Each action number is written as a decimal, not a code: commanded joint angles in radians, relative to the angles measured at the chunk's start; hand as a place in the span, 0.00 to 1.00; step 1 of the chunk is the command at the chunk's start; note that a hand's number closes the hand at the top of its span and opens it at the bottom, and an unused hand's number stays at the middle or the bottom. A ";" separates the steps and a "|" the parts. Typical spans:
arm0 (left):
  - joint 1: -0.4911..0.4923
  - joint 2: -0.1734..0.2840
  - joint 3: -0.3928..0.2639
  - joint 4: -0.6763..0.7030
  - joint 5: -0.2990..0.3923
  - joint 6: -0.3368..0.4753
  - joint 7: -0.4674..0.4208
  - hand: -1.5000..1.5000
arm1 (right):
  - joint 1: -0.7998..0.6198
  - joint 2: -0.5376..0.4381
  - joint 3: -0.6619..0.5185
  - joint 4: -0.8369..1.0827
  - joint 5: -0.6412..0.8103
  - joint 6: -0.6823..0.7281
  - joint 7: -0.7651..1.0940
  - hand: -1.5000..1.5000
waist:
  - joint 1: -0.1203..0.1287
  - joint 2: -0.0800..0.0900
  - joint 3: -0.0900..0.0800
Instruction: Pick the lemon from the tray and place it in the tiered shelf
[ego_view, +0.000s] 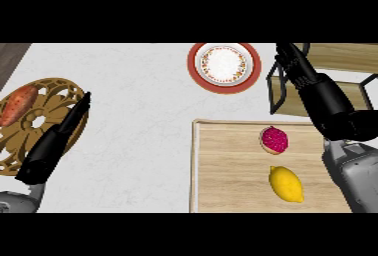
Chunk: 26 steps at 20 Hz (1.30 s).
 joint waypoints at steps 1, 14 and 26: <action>-0.001 -0.033 0.035 -0.002 -0.010 -0.021 0.032 0.50 | 0.035 -0.013 -0.046 -0.001 -0.040 0.097 0.006 0.00 | -0.004 -0.015 -0.011; -0.037 -0.252 -0.002 0.092 0.042 0.105 0.070 0.50 | 0.286 -0.059 -0.235 0.284 0.065 -0.072 -0.321 0.00 | -0.024 -0.007 -0.008; -0.104 -0.294 -0.004 0.099 0.002 0.102 0.137 0.50 | 0.310 -0.249 -0.234 0.216 -0.065 0.372 -0.353 0.00 | -0.010 -0.017 -0.011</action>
